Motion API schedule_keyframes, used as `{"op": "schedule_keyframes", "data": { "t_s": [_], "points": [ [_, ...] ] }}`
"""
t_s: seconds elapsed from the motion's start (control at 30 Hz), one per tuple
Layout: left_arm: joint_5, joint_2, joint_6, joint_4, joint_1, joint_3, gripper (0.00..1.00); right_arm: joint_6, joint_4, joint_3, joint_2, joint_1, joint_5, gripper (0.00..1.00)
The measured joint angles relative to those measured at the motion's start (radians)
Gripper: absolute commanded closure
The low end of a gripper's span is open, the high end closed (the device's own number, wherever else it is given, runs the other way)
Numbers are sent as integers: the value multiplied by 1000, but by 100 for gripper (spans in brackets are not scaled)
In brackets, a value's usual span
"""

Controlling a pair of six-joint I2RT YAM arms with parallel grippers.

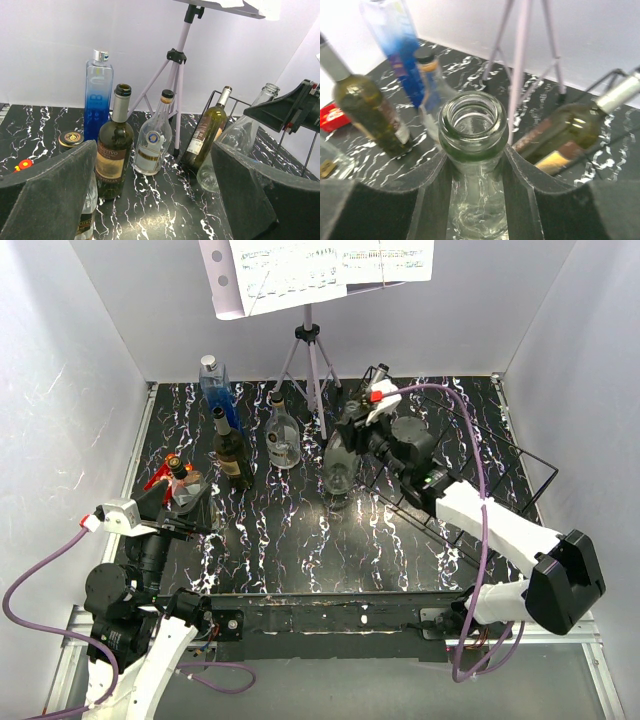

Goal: Take the wine bottle off the wine rack

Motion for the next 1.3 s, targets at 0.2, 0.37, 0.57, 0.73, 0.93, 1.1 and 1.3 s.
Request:
{"op": "schedule_keyframes", "data": {
  "t_s": [0.2,0.37,0.57,0.73,0.93,1.1,1.3],
  "points": [
    [-4,0,0,3,0,0,2,-24,31,0,34,142,-24,99],
    [-12,0,0,3,0,0,2,-37,71,0,92,241,-86,99],
    [-19,0,0,3,0,0,2,-63,108,3,160,330,-160,99],
    [-20,0,0,3,0,0,2,-64,130,10,177,359,-178,99],
    [-20,0,0,3,0,0,2,-49,145,10,184,373,-185,72],
    [-20,0,1,3,0,0,2,-32,146,13,187,375,-168,44],
    [-19,0,0,3,0,0,2,-4,197,81,179,378,-144,37]
  ]
}}
